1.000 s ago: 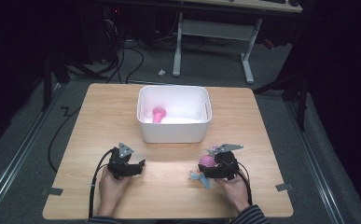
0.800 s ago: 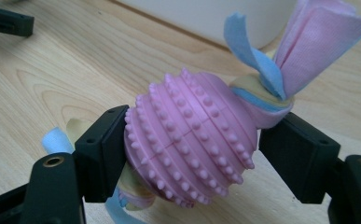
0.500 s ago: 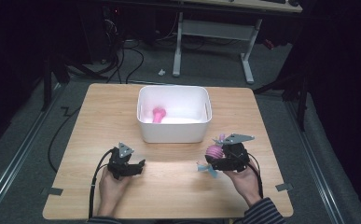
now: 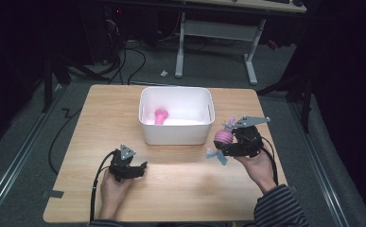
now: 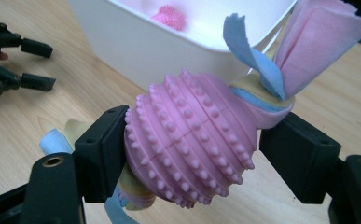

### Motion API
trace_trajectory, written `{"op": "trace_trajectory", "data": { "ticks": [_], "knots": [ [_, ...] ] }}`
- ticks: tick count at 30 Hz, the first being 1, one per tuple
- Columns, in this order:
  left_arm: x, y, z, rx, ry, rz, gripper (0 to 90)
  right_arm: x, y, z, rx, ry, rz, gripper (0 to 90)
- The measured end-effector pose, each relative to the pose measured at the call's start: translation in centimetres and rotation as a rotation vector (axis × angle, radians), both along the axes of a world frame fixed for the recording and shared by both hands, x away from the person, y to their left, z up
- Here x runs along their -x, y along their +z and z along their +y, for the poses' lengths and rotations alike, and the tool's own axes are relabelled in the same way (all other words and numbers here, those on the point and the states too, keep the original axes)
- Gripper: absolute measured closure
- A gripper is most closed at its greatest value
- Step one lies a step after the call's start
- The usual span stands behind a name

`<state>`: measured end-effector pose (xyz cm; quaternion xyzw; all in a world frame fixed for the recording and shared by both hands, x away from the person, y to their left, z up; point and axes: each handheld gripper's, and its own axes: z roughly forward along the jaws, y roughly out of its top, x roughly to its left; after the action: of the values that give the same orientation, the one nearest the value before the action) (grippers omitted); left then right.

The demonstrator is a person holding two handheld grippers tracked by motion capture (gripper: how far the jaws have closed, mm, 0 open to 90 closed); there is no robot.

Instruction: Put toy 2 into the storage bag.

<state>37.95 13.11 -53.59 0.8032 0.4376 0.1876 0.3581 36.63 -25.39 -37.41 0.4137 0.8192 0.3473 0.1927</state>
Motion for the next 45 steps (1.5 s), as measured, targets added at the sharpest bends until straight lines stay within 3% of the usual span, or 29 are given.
{"op": "trace_trajectory", "data": {
  "ticks": [12,17,19,22,33,41,45],
  "knots": [
    [0.0,0.0,0.0,-0.001,-0.001,0.001,24.0,-2.5,4.0,0.5,0.031,0.030,-0.064,26.0],
    [0.0,0.0,0.0,0.000,0.000,0.001,24.0,-3.7,5.3,1.0,0.031,0.043,-0.066,26.0],
    [0.0,0.0,0.0,-0.001,-0.001,0.002,24.0,-4.5,5.7,1.7,0.045,0.039,-0.048,26.0],
    [0.0,0.0,0.0,-0.002,-0.002,0.002,24.0,-5.1,6.1,2.2,0.047,0.049,-0.061,26.0],
    [0.0,0.0,0.0,-0.001,-0.003,0.003,24.0,-7.7,6.9,3.2,0.023,0.047,-0.046,26.0],
    [0.0,0.0,0.0,-0.002,-0.003,0.003,24.0,-9.2,6.9,4.2,0.040,0.045,-0.036,25.9],
    [0.0,0.0,0.0,0.000,-0.001,0.002,24.0,-10.1,7.0,4.5,0.017,0.041,-0.039,25.9]
  ]
}}
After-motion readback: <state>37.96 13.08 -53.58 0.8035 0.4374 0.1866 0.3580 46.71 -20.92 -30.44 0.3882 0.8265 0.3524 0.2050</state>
